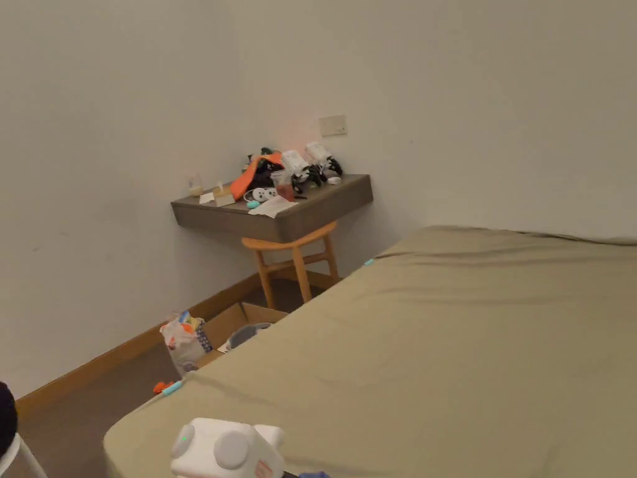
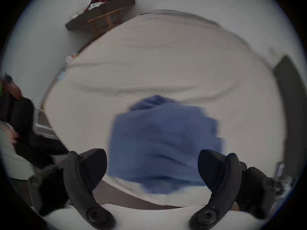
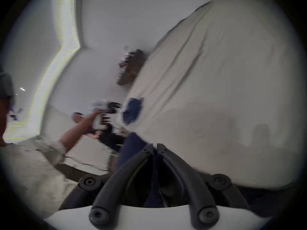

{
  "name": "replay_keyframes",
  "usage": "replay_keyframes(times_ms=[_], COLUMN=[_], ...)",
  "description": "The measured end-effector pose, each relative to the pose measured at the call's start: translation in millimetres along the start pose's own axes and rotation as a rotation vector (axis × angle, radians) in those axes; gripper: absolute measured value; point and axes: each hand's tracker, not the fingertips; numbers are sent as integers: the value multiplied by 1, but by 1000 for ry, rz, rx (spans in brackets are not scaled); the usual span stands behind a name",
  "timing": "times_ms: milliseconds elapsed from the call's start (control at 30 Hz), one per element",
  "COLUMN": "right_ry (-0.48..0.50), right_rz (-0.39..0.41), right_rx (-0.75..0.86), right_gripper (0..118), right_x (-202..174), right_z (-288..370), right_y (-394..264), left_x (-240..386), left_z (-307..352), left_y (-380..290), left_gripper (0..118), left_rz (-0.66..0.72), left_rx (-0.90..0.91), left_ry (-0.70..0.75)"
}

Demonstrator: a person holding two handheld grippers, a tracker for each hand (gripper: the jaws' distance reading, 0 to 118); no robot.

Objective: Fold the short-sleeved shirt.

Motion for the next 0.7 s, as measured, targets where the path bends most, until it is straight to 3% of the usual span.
replay_keyframes(times_ms=[133, 200, 267, 300, 333, 367, 433, 500, 567, 700], right_ry=[-246, -327, -384, -389, -373, -345, -306, -360, -509, -821], right_rz=[161, 177, 159, 146, 134, 134, 140, 143, 261, 491], right_rx=[7, 28, 117, 166, 245, 319, 448, 557, 673, 794], right_gripper=[8, 9, 9, 9, 9, 9, 9, 9, 9, 9], right_x=[-5, -6, -14, -21, -33, -45, -64, -88, -116, -157], right_z=[-6, -9, -7, -1, 10, 22, 52, 72, 87, 107], right_y=[48, 80, 114, 129, 146, 159, 181, 200, 213, 221], left_x=[72, 121, 180, 204, 237, 264, 306, 334, 355, 363], left_z=[38, 65, 107, 126, 151, 169, 198, 202, 201, 196], left_y=[-9, 0, 8, 8, 5, 1, -15, -28, -35, -31], left_gripper=[118, 117, 106, 84, 26, 4, 3, 4, 3, 4], left_rz=[40, -112, -303, -360, -416, -441, -486, -495, -409, -167], left_rx=[-46, -7, 271, 377, 494, 613, 855, 976, 991, 910], left_ry=[-320, -364, -319, -285, -239, -163, -74, -1, -13, -334])
